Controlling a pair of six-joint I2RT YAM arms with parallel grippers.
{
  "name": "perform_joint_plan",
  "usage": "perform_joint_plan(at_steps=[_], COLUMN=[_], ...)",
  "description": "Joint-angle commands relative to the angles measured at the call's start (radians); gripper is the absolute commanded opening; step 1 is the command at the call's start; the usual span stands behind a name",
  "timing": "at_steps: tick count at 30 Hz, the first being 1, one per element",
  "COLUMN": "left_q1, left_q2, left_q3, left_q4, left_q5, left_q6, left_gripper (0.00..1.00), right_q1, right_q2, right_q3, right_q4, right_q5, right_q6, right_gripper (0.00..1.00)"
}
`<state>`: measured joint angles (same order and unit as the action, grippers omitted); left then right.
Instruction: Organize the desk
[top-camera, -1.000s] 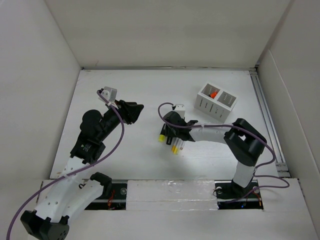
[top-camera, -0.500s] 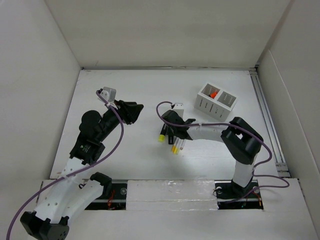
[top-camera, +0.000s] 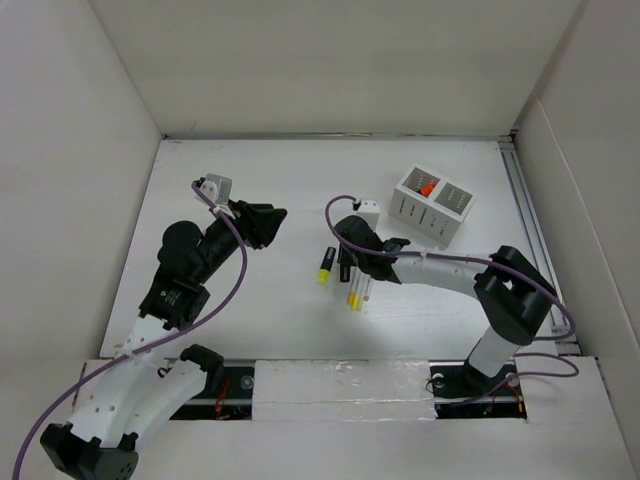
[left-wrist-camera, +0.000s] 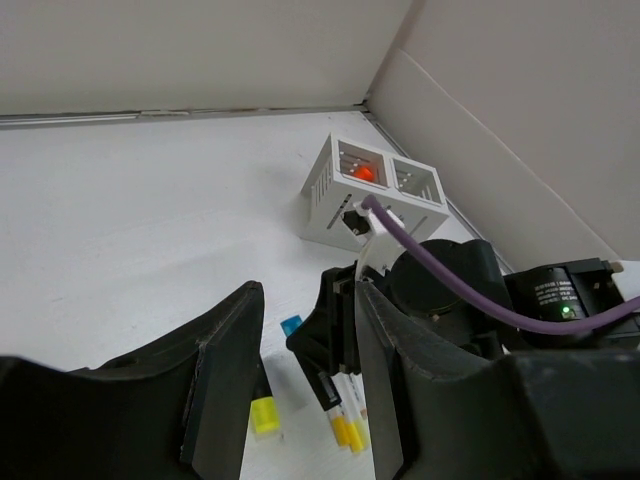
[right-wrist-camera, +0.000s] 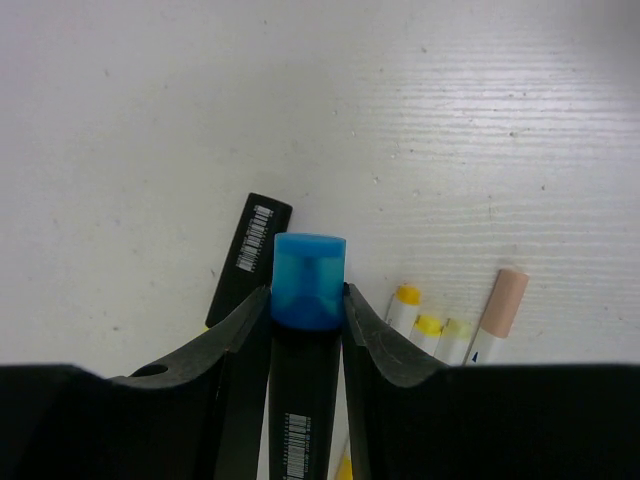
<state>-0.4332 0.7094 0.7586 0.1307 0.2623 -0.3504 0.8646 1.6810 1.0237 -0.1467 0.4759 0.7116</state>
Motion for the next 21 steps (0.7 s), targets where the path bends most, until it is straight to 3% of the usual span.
perform_joint_plan(at_steps=[1,9,21], left_q1=[-0.007,-0.007,-0.007], left_q2=[-0.016,-0.014,-0.017], left_q3=[0.004,0.002,0.001], left_q4=[0.05,0.049,0.058], left_q5=[0.011,0.017,0.031], left_q6=[-0.009,-0.009,-0.016], left_gripper=[0.38,0.38,0.38], right_q1=[0.005,-0.094,-0.447], right_q2=[-0.053,-0.159,-0.27], right_q3=[-0.002,0.05,0.133], right_q4=[0.042,0.035,0.079], right_q5=[0.038,0.059,-0.003], right_q6=[-0.001,-0.069,-0.166], right_gripper=[0.0,0.0,0.0])
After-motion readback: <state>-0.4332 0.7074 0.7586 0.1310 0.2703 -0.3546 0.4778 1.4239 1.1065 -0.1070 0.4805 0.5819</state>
